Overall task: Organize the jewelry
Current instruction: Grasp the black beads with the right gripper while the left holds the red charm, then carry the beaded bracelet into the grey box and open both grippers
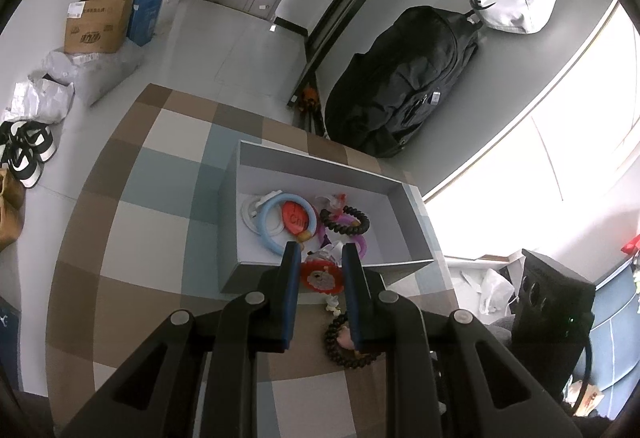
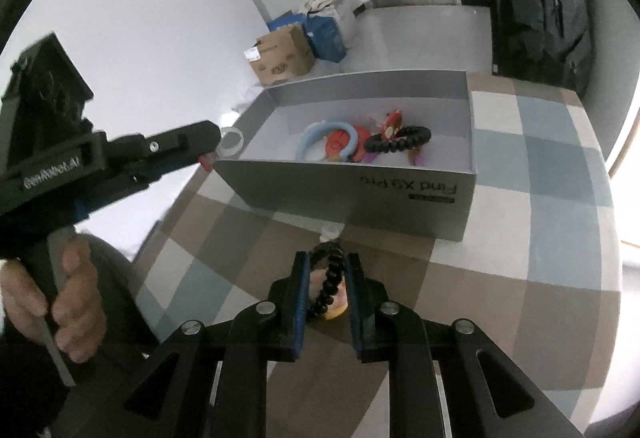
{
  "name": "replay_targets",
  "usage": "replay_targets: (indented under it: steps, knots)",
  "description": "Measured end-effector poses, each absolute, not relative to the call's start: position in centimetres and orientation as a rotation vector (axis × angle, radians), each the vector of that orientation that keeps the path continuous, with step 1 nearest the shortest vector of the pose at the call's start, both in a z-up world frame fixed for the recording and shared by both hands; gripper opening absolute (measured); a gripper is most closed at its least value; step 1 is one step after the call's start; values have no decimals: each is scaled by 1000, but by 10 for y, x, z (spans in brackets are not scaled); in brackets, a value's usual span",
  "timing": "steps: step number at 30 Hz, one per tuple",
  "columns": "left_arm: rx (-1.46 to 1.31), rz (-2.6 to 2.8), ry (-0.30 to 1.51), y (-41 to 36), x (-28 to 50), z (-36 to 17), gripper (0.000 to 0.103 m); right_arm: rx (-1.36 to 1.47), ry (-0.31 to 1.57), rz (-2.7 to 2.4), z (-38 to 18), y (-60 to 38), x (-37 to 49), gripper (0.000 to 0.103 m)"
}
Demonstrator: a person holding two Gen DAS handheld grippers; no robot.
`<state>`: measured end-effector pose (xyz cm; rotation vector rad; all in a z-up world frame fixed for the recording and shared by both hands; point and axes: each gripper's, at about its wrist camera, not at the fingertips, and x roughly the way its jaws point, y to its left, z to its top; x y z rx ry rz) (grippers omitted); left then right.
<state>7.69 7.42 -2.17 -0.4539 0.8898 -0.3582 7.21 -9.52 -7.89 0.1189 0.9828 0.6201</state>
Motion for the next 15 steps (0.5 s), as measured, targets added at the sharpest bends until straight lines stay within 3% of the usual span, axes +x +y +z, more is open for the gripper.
replay_targets:
  steps: [2, 15]
  knots:
    - [-455, -362, 892, 74, 77, -22, 16, 125, 989, 626, -79, -95, 72, 8]
    - [-457, -372, 861, 75, 76, -16, 16, 163, 863, 664, -42, -99, 73, 8]
